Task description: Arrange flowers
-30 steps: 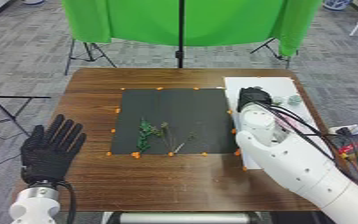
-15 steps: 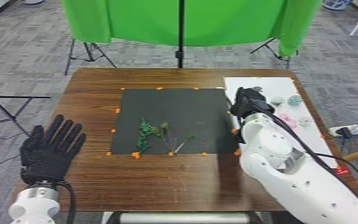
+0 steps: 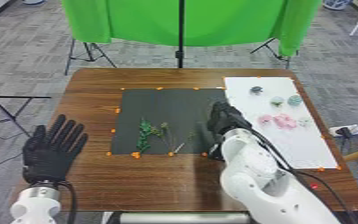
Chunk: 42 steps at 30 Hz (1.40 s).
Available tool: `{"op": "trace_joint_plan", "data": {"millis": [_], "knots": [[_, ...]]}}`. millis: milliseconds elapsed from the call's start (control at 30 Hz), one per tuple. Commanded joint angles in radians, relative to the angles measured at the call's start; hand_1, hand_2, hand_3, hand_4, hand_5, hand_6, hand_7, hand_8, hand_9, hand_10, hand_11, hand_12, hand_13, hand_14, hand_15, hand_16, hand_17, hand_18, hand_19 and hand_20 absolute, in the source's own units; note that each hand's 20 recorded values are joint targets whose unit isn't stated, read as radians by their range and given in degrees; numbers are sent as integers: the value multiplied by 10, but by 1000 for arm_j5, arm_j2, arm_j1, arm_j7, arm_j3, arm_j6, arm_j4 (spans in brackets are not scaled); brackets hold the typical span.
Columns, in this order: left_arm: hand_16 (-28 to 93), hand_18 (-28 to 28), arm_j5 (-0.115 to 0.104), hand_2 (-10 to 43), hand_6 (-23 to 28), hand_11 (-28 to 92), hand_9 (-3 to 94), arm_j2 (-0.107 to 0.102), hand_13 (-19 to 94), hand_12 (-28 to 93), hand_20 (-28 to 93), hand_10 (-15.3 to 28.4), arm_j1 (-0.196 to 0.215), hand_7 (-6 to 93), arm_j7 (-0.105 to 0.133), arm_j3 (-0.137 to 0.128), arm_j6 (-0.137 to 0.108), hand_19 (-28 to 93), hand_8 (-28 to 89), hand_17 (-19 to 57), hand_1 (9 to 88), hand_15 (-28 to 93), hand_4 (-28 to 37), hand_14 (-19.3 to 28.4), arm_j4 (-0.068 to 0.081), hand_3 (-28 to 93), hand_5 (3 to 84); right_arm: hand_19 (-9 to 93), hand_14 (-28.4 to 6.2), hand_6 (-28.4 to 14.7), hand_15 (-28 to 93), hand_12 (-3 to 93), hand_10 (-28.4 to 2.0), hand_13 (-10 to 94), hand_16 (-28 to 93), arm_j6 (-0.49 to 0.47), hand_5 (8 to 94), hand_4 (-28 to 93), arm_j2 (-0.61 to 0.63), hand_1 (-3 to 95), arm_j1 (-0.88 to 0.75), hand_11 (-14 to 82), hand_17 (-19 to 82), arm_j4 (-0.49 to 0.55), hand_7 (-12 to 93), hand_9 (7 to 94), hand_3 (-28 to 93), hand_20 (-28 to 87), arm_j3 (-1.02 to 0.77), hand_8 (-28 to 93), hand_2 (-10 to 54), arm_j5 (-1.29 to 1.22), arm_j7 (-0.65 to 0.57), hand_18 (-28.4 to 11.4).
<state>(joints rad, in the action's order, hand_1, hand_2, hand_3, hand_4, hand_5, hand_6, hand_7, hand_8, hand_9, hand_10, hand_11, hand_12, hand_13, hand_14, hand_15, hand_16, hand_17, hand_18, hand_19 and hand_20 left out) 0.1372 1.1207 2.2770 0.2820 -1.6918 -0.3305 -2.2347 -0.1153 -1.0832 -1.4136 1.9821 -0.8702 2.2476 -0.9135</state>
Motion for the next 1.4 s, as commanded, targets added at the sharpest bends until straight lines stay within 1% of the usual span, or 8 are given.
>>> {"op": "trace_joint_plan", "data": {"millis": [33, 100, 200, 400, 633, 867, 1167, 1400], "knots": [[-46, 128, -4, 161, 76, 166, 341, -1, 259, 99, 159, 137, -3, 119, -20, 8, -8, 283, -92, -49, 251, 282, -283, 136, 10, 760, 422, 932, -184, -69, 820, 432, -195, 651, 371, 0, 725, -179, -48, 522, -36, 461, 370, -29, 297, 710, 658, 550, -9, 194, -95, -1, -34, -284], [-46, 128, -5, 161, 76, 166, 341, -1, 259, 99, 159, 137, -1, 119, -13, 8, -11, 283, -92, -49, 251, 283, -283, 136, 10, 761, 422, 932, -188, -78, 822, 359, -205, 645, 369, 4, 711, -184, -49, 478, -40, 496, 366, -23, 256, 693, 679, 550, -21, 153, -95, -33, -38, -284], [-46, 128, -4, 161, 76, 166, 341, 1, 260, 99, 159, 137, 7, 119, -16, 5, -5, 283, -92, -49, 251, 284, -283, 136, 9, 761, 422, 932, -191, -87, 821, 327, -211, 638, 364, 12, 699, -178, -47, 414, -42, 483, 359, -21, 184, 692, 729, 549, -28, -76, -95, -27, -36, -284], [-47, 127, -2, 161, 76, 166, 341, 5, 260, 98, 158, 137, 16, 119, -12, 0, -1, 283, -92, -49, 252, 283, -283, 136, 5, 762, 422, 932, -196, -94, 819, 321, -216, 631, 361, 55, 685, -175, -20, 387, -64, 466, 356, 8, 152, 683, 726, 544, -55, -85, -90, -21, -34, -284], [-47, 127, -3, 161, 77, 168, 342, 9, 260, 98, 159, 136, 18, 119, -12, -2, -5, 283, -92, -48, 253, 283, -283, 136, 5, 761, 423, 916, -216, -97, 789, 284, -236, 597, 339, 112, 698, -175, 3, 319, -84, 390, 315, 92, 169, 674, 730, 518, -78, -81, 45, -90, 25, -284], [-47, 127, -5, 162, 77, 168, 342, 8, 261, 98, 159, 136, 5, 120, -15, 6, -3, 283, -92, -48, 254, 284, -283, 135, 10, 761, 423, 891, -230, -83, 786, 275, -246, 556, 333, -52, 687, -177, -15, 310, -88, 350, 280, 100, 123, 638, 715, 524, -128, -95, 60, -230, 30, -284], [-47, 127, 5, 162, 75, 168, 343, 9, 262, 97, 158, 136, 15, 120, 11, 2, 37, 282, -93, -48, 254, 284, -283, 136, 14, 764, 422, 882, -210, -94, 727, 202, -227, 524, 268, 156, 645, -184, 97, 356, -199, 232, 280, 113, 137, 604, 746, 499, -289, -93, 2, -99, 192, -265], [-46, 126, 1, 161, 74, 164, 343, 9, 264, 98, 157, 135, 28, 120, 18, -2, 40, 278, -93, -45, 254, 281, -283, 134, 10, 765, 420, 863, -185, -73, 651, 155, -178, 487, 205, 71, 537, -230, 179, 421, -184, 125, 257, 20, 128, 494, 783, 493, -360, -107, -89, -99, 189, -255]]}}
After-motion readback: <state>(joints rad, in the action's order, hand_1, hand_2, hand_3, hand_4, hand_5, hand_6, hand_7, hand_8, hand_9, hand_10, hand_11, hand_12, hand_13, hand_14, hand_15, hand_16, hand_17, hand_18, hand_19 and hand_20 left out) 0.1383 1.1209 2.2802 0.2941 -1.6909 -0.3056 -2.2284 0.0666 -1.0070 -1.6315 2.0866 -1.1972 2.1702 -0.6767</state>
